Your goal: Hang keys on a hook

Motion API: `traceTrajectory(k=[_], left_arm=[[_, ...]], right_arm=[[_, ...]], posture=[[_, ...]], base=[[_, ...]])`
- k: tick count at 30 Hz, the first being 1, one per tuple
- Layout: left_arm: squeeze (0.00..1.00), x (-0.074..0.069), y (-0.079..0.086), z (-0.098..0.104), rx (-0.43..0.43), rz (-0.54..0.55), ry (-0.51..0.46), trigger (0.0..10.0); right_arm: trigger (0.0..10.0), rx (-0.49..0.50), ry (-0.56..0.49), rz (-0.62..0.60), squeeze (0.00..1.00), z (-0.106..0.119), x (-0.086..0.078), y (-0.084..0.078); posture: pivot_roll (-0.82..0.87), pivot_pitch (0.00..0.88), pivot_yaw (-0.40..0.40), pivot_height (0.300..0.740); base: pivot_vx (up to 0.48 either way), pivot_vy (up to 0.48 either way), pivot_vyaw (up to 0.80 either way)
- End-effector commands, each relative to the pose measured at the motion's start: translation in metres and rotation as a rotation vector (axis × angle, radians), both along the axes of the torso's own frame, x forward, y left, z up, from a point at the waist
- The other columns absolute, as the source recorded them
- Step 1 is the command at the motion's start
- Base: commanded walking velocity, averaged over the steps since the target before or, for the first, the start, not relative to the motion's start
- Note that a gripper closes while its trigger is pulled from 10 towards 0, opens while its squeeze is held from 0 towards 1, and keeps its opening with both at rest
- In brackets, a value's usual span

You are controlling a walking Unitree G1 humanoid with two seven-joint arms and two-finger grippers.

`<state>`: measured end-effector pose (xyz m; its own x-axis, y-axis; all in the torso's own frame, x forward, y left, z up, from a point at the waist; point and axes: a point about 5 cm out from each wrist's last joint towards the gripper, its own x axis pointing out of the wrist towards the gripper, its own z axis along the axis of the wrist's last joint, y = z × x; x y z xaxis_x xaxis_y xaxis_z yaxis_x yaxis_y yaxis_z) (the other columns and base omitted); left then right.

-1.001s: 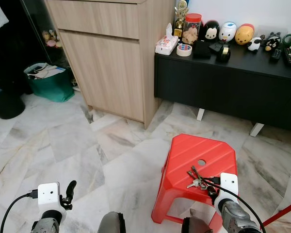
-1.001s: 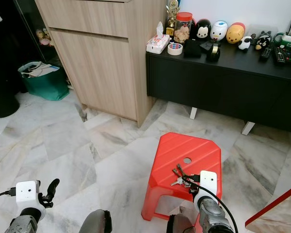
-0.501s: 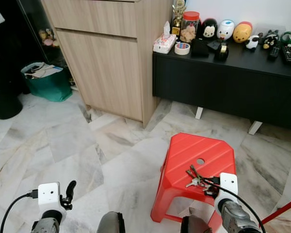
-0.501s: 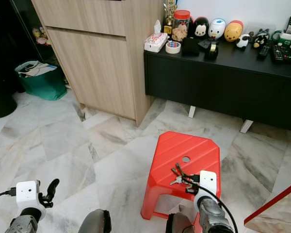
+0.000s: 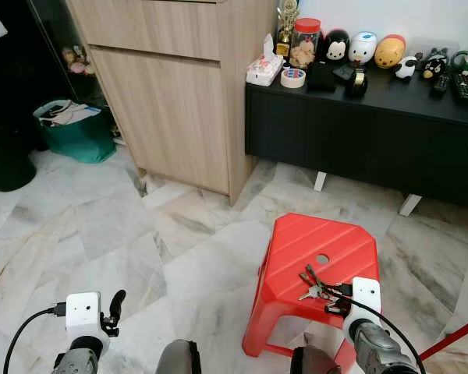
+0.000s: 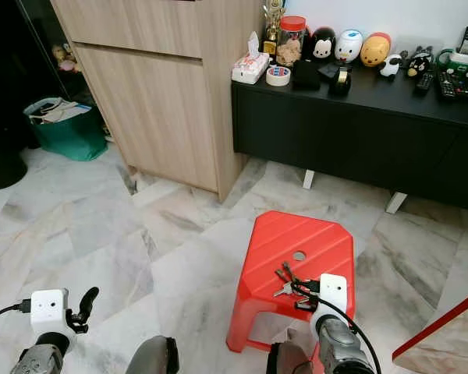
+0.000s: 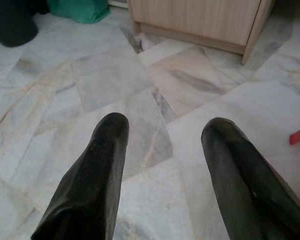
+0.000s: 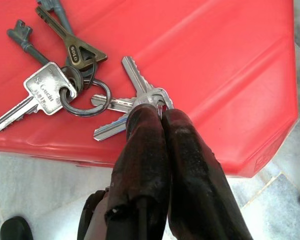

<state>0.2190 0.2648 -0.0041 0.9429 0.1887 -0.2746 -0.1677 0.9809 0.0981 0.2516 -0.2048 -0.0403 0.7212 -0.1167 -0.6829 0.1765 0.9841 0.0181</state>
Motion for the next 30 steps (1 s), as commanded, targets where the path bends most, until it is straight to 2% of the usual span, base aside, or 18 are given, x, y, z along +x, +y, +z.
traceTrajectory(k=[1, 8, 9, 10, 14, 20, 26, 30], left_arm=[[0.00, -0.002, 0.004, -0.002, 0.007, 0.011, 0.028, 10.0], [0.00, -0.003, 0.005, -0.005, 0.009, 0.017, 0.047, 10.0], [0.00, -0.004, 0.005, -0.007, 0.009, 0.020, 0.055, 10.0], [0.00, -0.005, 0.005, -0.008, 0.008, 0.022, 0.063, 10.0], [0.00, -0.008, 0.004, -0.012, 0.004, 0.026, 0.081, 10.0], [0.00, -0.012, 0.006, -0.017, 0.001, 0.042, 0.106, 10.0], [0.00, -0.014, 0.007, -0.019, 0.000, 0.056, 0.120, 10.0], [0.00, -0.016, 0.007, -0.023, -0.003, 0.069, 0.138, 10.0]], right_arm=[[0.0, 0.006, -0.013, -0.010, 0.00, 0.001, 0.002, 0.003], [0.0, 0.005, -0.150, -0.033, 0.00, 0.013, 0.013, 0.003], [3.1, 0.011, -0.173, -0.036, 0.00, 0.015, 0.014, 0.004], [10.0, 0.022, -0.203, -0.042, 0.00, 0.017, 0.015, 0.005], [10.0, 0.031, -0.281, -0.045, 0.00, 0.023, 0.018, 0.007], [10.0, 0.000, -0.450, -0.092, 0.00, 0.041, 0.024, 0.001], [10.0, -0.046, -0.605, -0.093, 0.00, 0.064, 0.030, 0.000], [10.0, -0.112, -0.709, -0.084, 0.00, 0.083, 0.029, 0.002]], posture=[[0.08, 0.052, 0.017, 0.620], [0.07, 0.044, 0.015, 0.620], [0.06, 0.042, 0.016, 0.620], [0.06, 0.042, 0.017, 0.620], [0.06, 0.036, 0.017, 0.620], [0.06, 0.028, 0.013, 0.620], [0.05, 0.009, 0.003, 0.620], [0.05, 0.000, -0.003, 0.620]], base=[[0.000, 0.000, 0.00], [0.000, 0.000, 0.00], [0.000, 0.000, 0.00], [0.000, 0.000, 0.00], [0.000, 0.000, 0.00], [0.000, 0.000, 0.00], [0.000, 0.000, 0.00], [0.000, 0.000, 0.00]])
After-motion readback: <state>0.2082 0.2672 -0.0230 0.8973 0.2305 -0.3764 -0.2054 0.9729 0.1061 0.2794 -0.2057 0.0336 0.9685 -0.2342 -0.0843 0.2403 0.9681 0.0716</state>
